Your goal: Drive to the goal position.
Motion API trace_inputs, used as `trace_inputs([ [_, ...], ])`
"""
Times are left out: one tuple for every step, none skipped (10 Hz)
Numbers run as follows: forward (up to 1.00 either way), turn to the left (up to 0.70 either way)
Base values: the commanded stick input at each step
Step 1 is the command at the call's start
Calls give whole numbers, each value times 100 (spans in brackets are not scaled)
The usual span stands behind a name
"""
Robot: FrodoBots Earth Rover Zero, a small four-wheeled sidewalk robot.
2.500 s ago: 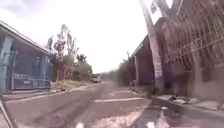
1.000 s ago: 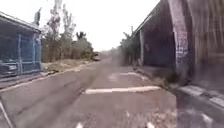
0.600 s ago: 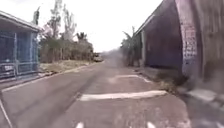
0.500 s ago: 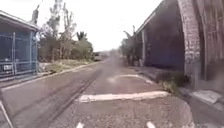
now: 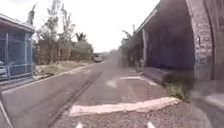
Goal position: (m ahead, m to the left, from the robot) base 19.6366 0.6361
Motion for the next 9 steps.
trace_inputs([
  [70,1],
  [70,1],
  [70,1],
  [70,1],
  [70,1],
  [70,1],
  [70,1],
  [70,1],
  [70,1],
])
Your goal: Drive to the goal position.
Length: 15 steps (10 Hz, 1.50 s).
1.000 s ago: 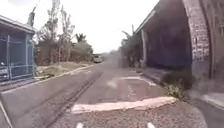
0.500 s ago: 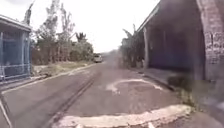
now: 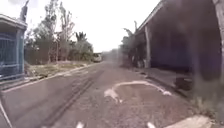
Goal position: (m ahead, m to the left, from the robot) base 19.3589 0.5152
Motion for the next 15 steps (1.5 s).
trace_inputs([
  [70,1],
  [70,1],
  [70,1],
  [70,1],
  [70,1],
  [70,1],
  [70,1],
  [70,1],
  [70,1],
  [70,1],
  [70,1],
  [70,1],
  [70,1],
  [70,1],
  [70,1],
])
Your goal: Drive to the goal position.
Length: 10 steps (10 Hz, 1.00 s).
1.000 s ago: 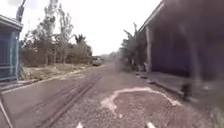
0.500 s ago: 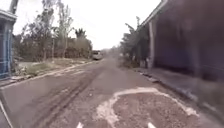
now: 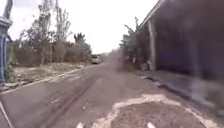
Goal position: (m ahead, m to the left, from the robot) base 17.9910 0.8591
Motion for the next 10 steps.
trace_inputs([
  [70,1],
  [69,1],
  [69,1],
  [69,1],
  [70,1],
  [70,1],
  [69,1],
  [70,1],
  [70,1],
  [70,1],
])
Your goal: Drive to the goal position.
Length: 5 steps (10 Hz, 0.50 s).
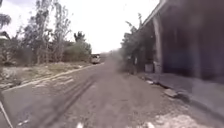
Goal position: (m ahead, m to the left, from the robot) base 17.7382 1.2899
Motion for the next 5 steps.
trace_inputs([
  [69,1],
  [67,1],
  [67,1],
  [67,1],
  [67,1],
])
